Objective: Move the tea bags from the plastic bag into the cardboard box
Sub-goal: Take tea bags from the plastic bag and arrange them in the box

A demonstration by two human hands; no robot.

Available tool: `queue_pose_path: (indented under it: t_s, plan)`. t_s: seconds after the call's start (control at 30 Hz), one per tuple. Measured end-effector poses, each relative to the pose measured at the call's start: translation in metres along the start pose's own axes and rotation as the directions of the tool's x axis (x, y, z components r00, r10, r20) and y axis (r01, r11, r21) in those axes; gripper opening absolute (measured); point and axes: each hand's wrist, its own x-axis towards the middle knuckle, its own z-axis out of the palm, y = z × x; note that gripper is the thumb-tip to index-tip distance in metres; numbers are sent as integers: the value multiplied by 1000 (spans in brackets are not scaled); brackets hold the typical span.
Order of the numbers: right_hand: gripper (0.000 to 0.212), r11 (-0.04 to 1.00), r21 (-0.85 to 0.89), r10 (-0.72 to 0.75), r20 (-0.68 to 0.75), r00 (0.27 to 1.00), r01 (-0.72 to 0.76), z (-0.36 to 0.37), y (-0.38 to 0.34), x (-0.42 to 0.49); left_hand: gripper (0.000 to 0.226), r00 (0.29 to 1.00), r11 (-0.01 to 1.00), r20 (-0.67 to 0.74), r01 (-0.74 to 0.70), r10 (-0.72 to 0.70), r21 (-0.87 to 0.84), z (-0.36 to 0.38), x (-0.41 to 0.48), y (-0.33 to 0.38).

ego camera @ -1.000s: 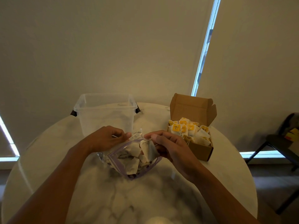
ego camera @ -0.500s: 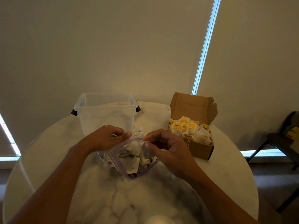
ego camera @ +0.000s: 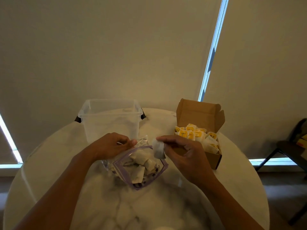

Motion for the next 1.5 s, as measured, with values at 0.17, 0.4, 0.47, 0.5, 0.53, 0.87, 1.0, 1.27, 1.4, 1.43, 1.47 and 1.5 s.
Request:
queue_pose_path:
  t_s: [0.17,0.4,0.47,0.5,0.53,0.87,1.0,1.27,1.4,1.43,1.47,1.5]
  plan:
    - [19,1000,14,-16,-66,998,17,-15,5,4,63,1000,1000,-10,-2,2,-13,1,1,-1]
    - [15,984,123,143,-103,984,-130,-22,8,5,66,1000,1000,-6,8,-8,-22,1,1,1]
    - [14,982,136,146,-121,982,-130,-22,8,6,63,1000,1000,-1,16,-16,-25,1,0,2]
    - [13,983,136,144,-125,982,-127,-23,8,7,64,1000,999,-1,18,-18,-28,1,0,1]
    - [12,983,132,141,-121,983,-125,-24,9,8,65,1000,999,-1,20,-20,-29,1,0,1]
    - [11,967,134,230,-102,968,-216,-27,14,9,63,999,999,14,33,-32,-10,-1,-1,3]
    - [21,978,146,195,-418,887,-146,-54,20,18,64,999,999,19,32,-32,-12,-1,-2,8]
    - [18,951,-248,93,-340,936,-184,-110,46,44,63,1000,999,-7,30,-30,-24,0,0,5]
    - [16,915,-364,143,-110,984,-174,-107,50,51,50,1000,1000,-3,23,-23,0,0,0,7]
    - [16,905,-392,149,-73,986,-166,-105,51,52,50,1000,1000,1,20,-20,11,0,0,6]
    - [17,898,-410,156,-41,987,-159,-104,52,54,50,1000,1000,4,20,-20,14,0,-1,8]
    - [17,893,-423,166,-9,986,-154,-103,53,56,50,1000,1000,2,17,-17,14,0,-1,8]
